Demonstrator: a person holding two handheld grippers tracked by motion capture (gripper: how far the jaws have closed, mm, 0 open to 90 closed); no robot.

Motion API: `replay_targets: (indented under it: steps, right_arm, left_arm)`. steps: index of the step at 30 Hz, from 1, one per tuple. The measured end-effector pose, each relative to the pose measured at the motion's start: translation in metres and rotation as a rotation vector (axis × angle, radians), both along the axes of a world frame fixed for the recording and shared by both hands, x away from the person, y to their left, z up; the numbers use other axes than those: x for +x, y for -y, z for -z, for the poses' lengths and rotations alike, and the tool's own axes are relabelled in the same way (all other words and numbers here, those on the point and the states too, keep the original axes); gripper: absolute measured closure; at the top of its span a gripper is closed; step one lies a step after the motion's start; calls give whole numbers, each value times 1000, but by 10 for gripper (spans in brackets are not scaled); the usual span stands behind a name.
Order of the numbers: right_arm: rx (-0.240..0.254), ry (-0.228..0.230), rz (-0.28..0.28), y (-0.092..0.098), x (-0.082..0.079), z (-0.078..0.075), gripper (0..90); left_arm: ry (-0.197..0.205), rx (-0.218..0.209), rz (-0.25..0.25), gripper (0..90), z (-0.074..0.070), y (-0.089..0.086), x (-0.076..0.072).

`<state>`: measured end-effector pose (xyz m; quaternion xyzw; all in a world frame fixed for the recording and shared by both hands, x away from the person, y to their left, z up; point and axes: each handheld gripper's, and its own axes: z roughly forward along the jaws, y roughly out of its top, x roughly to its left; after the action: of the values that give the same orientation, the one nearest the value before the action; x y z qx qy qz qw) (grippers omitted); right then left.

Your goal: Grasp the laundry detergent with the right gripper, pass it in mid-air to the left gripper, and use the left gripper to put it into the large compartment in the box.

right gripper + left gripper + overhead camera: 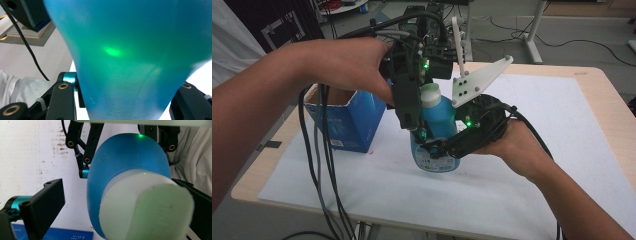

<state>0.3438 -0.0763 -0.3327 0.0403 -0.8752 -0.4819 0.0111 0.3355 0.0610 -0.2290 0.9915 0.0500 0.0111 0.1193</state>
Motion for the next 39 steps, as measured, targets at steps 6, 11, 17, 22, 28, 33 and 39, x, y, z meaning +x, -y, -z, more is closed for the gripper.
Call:
replay_targets:
  steps: [6, 11, 17, 22, 28, 33, 39]
  right_arm:
    - [5, -4, 5, 1, 0, 0, 458]
    - [9, -6, 3, 1, 0, -1, 459]
    - [9, -6, 3, 1, 0, -1, 459]
    - [11, -11, 5, 1, -1, -1, 459]
    - [10, -9, 1, 0, -1, -1, 459]
    - [13, -11, 4, 0, -1, -1, 459]
    - [20, -7, 1, 0, -1, -1, 459]
  left_arm:
    - [-10, -12, 4, 94, 0, 1, 1]
    - [-8, -10, 2, 94, 1, 2, 1]
    - [-4, -15, 12, 111, 1, 3, 1]
    - [0, -16, 15, 141, 1, 3, 1]
    - [-2, -22, 22, 190, 1, 3, 1]
    - [-2, -22, 31, 222, 1, 2, 0]
    - [2, -27, 41, 267, 1, 3, 0]
